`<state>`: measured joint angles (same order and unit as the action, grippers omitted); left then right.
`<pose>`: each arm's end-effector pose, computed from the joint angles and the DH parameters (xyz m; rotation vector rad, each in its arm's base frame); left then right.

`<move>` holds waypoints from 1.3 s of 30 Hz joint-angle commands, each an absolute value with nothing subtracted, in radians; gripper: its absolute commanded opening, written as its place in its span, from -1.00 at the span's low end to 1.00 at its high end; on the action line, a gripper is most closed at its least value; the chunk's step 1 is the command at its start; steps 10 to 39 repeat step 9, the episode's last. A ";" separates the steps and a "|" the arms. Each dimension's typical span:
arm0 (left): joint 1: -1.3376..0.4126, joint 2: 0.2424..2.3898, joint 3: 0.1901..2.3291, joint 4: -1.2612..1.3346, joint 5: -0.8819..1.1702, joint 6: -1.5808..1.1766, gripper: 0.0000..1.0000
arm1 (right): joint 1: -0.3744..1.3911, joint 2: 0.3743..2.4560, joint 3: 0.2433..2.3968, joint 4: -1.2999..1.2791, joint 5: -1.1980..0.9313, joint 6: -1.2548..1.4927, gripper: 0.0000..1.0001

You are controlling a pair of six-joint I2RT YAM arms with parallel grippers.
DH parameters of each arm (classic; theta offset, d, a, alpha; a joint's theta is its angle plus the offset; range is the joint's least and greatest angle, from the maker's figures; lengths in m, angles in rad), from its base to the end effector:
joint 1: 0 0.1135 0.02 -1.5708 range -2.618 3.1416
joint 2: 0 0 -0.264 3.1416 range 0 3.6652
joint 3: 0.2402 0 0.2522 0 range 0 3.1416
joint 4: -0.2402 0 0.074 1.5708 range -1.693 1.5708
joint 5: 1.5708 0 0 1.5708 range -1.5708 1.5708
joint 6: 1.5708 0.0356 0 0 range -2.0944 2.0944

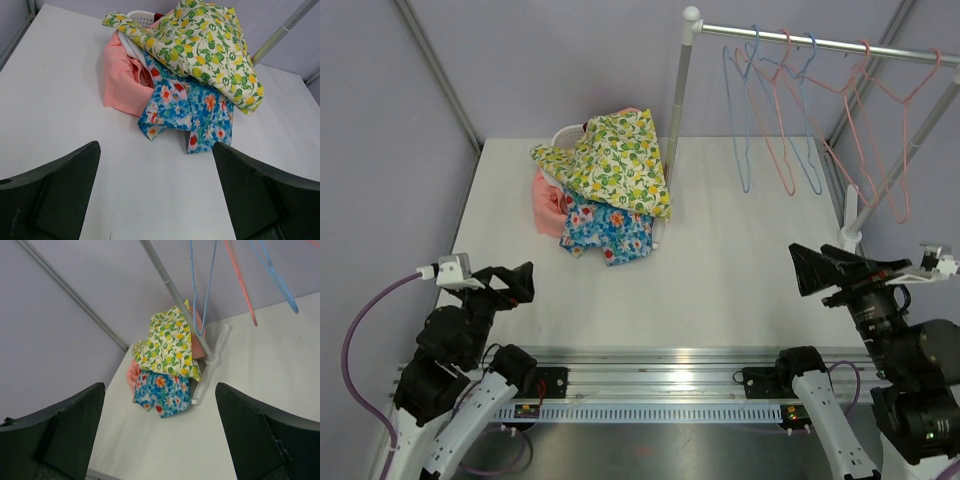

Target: Remove the skirt from the hanger

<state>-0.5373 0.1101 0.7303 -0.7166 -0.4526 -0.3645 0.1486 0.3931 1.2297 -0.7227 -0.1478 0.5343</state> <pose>0.0317 -0.0007 0.3235 -0.1990 1.6546 -0.3074 0.0034 0.0058 0.4491 0.1640 1.4838 0.6622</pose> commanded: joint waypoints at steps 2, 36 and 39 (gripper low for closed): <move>-0.540 0.152 0.738 -0.709 -0.499 -0.357 0.98 | 0.150 0.298 1.190 -0.663 -0.005 0.552 0.99; -0.540 0.201 0.738 -0.709 -0.485 -0.356 0.98 | 0.150 0.290 1.158 -0.667 -0.023 0.540 0.99; -0.540 0.201 0.738 -0.709 -0.485 -0.356 0.98 | 0.150 0.290 1.158 -0.667 -0.023 0.540 0.99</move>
